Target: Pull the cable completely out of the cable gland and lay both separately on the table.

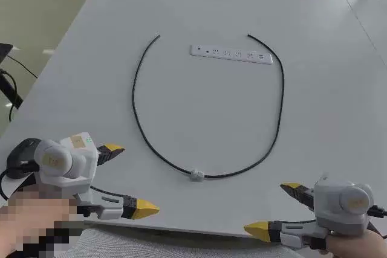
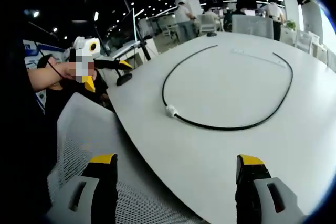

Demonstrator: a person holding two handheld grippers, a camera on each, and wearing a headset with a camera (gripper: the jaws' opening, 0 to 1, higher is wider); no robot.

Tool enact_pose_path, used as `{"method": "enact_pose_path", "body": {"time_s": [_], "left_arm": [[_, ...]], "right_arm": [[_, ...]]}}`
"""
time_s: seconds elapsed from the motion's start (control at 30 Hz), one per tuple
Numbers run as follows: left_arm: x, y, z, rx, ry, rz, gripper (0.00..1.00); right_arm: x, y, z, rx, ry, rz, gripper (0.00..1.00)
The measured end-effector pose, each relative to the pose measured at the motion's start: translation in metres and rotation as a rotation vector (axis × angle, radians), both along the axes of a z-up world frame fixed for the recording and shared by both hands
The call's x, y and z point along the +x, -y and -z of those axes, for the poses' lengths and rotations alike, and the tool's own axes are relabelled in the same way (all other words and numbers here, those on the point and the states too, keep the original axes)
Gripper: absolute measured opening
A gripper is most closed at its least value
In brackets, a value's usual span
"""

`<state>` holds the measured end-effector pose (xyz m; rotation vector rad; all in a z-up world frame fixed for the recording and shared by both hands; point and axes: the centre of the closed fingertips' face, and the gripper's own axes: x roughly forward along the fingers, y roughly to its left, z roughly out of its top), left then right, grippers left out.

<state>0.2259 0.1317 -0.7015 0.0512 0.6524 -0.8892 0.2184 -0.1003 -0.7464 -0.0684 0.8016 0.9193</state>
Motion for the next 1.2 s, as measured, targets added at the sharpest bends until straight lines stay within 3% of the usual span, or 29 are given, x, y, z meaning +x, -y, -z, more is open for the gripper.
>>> {"method": "enact_pose_path", "body": {"time_s": [0.3, 0.83, 1.2], "left_arm": [[0.005, 0.0, 0.001, 0.002, -0.001, 0.006, 0.99], [0.007, -0.002, 0.009, 0.005, -0.02, 0.005, 0.99], [0.011, 0.001, 0.016, 0.007, -0.024, 0.015, 0.99]], "right_arm": [[0.001, 0.0, 0.0, -0.007, 0.0, -0.001, 0.94], [0.025, -0.02, -0.005, 0.014, 0.002, -0.022, 0.91], [0.037, -0.034, -0.007, -0.009, 0.015, -0.067, 0.87]]}}
